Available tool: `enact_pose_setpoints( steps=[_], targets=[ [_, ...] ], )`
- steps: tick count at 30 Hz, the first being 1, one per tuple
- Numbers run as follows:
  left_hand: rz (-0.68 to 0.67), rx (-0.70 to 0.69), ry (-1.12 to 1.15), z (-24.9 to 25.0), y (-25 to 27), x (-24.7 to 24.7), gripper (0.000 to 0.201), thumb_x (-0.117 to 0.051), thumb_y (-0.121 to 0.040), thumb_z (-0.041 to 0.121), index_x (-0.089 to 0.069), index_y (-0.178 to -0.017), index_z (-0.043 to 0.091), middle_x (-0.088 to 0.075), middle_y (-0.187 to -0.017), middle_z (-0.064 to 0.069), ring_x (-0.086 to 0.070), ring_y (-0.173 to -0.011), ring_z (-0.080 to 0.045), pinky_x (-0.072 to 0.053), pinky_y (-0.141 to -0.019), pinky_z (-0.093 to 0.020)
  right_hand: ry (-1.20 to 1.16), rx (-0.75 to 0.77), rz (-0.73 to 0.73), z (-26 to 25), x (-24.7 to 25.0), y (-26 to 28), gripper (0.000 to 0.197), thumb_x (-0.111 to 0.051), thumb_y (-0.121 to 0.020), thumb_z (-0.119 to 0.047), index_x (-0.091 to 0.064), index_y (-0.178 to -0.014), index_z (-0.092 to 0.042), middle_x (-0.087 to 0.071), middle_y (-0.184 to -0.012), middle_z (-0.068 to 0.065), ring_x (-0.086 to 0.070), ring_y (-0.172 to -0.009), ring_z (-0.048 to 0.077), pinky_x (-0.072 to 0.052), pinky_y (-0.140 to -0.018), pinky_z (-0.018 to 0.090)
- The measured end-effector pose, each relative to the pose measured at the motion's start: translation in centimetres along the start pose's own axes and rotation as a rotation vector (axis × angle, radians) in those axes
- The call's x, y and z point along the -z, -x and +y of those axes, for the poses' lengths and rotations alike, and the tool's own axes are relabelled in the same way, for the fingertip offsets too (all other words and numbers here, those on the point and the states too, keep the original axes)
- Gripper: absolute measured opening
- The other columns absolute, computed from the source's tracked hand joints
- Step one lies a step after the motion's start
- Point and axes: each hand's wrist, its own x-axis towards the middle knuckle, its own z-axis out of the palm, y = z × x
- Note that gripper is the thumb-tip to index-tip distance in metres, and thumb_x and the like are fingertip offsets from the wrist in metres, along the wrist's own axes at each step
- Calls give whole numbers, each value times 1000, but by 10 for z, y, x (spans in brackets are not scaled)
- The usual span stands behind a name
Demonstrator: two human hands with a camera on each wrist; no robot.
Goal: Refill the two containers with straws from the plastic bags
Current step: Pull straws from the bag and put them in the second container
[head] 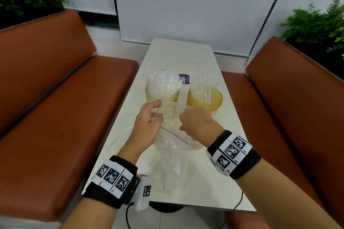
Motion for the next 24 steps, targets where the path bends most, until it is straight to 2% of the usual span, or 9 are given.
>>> enact_pose_setpoints(
  steps=[3, 7, 11, 14, 16, 18, 20, 21, 24],
  targets=[
    [-11, 8, 14, 0, 0, 2, 45, -56, -96, 7, -56, -137, 26, -57, -133, 15, -59, -118, -12, -46, -90, -20, -54, -18, 104, 1, -1, -1, 32, -53, -104, -36, -66, -112, -9, -65, -108, 8, -68, -97, 27, -42, -65, 31],
    [-59, -13, -6, 0, 1, 1, 54, -74, -88, 13, -56, -136, 29, -58, -131, 16, -62, -111, -7, -49, -81, -14, -172, -41, 186, 4, 15, 3, 37, -53, -103, -39, -66, -116, -6, -65, -112, 13, -67, -101, 31, -42, -69, 32],
    [-139, -52, -19, 0, 3, 0, 65, -91, -71, 31, -58, -126, 39, -56, -130, 18, -59, -113, -3, -46, -83, -16, -323, -23, 346, 7, 54, 16, 39, -58, -98, -46, -70, -112, -11, -67, -107, 11, -67, -95, 29, -47, -71, 32],
    [-161, -79, -70, 3, 2, -3, 67, -93, -63, 46, -54, -116, 52, -54, -130, 20, -53, -118, 2, -43, -88, -17, -403, 31, 491, 3, 80, 24, 38, -62, -94, -48, -73, -105, -14, -66, -101, 10, -66, -90, 27, -54, -74, 33],
    [-131, -100, -76, 4, 1, -8, 66, -91, -62, 52, -53, -116, 54, -56, -128, 18, -52, -118, -1, -42, -89, -16, -475, 48, 585, -1, 90, 24, 39, -63, -92, -52, -73, -97, -15, -64, -90, 7, -65, -86, 25, -56, -76, 35],
    [-75, -116, -37, 4, -2, -13, 57, -88, -68, 48, -56, -115, 50, -61, -124, 15, -55, -118, -1, -41, -91, -16, -547, 40, 644, -7, 93, 20, 43, -63, -91, -56, -71, -87, -14, -63, -81, 4, -63, -83, 23, -55, -76, 36],
    [-50, -116, 23, 5, -3, -17, 46, -84, -78, 32, -57, -113, 45, -64, -118, 19, -56, -112, 10, -44, -88, -13, -669, 18, 675, -12, 89, 17, 51, -64, -86, -64, -71, -82, -14, -65, -75, 1, -61, -77, 17, -53, -74, 33],
    [-49, -117, 43, 5, -5, -18, 44, -82, -82, 26, -58, -117, 39, -64, -116, 20, -56, -110, 13, -45, -85, -11, -778, 12, 691, -14, 86, 16, 53, -65, -81, -70, -70, -79, -16, -65, -71, -2, -60, -71, 13, -52, -72, 29],
    [-63, -124, 28, 6, -7, -16, 53, -75, -90, 23, -52, -139, 19, -63, -126, 12, -57, -116, 7, -47, -83, -4, -1138, 57, 660, -14, 75, 13, 50, -75, -69, -72, -65, -77, -23, -64, -71, -5, -54, -62, 5, -48, -65, 24]
  ],
)
